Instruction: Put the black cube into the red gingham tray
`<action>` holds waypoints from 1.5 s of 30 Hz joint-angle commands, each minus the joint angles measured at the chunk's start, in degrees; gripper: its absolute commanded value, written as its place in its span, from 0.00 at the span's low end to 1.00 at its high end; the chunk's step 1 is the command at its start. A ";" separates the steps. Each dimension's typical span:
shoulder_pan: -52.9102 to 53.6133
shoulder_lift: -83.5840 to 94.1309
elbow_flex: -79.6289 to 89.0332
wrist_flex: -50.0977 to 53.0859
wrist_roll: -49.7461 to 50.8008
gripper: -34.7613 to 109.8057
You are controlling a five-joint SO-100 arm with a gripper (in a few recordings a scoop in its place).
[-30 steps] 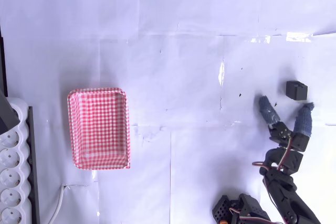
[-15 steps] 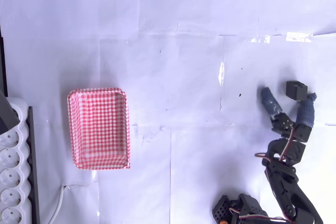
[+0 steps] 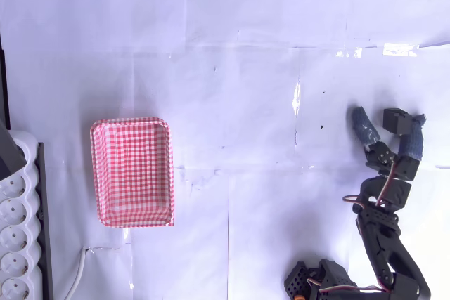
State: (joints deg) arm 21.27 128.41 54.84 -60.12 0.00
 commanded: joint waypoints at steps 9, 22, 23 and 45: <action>-1.85 0.26 4.39 0.44 -1.58 0.58; -1.67 0.62 5.45 0.62 -1.76 0.52; -1.67 0.62 5.54 0.62 -1.85 0.51; -2.37 -5.27 5.62 14.50 0.09 0.24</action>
State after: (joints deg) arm 18.90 128.06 58.71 -53.35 -1.14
